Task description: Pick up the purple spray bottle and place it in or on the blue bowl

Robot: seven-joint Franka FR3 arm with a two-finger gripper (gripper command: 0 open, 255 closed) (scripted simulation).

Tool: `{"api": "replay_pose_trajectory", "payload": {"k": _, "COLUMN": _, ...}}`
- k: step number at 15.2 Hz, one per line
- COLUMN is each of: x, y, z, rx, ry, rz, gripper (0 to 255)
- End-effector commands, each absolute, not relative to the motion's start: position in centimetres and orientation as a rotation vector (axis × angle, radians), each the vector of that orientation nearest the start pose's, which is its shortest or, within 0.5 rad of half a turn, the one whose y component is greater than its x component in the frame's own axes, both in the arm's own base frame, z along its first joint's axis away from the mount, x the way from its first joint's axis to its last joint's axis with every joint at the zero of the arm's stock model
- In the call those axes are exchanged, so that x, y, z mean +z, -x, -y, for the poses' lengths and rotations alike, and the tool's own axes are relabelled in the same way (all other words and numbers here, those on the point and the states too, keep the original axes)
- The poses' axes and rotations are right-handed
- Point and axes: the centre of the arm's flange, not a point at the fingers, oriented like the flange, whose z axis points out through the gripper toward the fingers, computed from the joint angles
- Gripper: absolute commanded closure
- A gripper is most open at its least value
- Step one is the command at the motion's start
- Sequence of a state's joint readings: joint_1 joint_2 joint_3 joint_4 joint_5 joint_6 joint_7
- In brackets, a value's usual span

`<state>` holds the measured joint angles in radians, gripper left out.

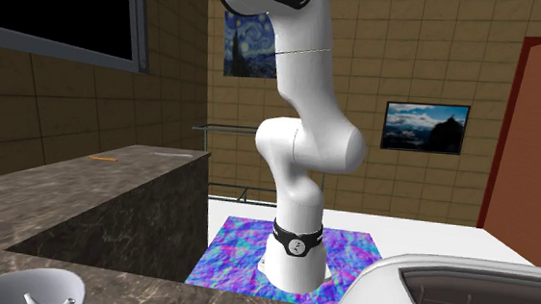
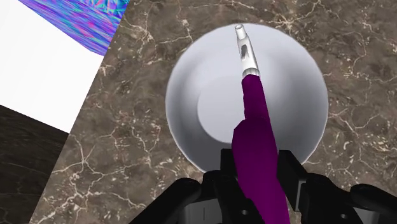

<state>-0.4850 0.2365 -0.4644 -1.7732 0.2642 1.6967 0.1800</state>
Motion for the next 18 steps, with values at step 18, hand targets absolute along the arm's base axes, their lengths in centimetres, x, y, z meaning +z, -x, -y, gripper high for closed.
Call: {"api": "replay_pose_trajectory", "payload": {"k": 18, "x": 46.2, "y": -37.7, "z": 46.8, "rx": 0.310, "ry": 2.373, "rz": -1.628, "gripper": 0}}
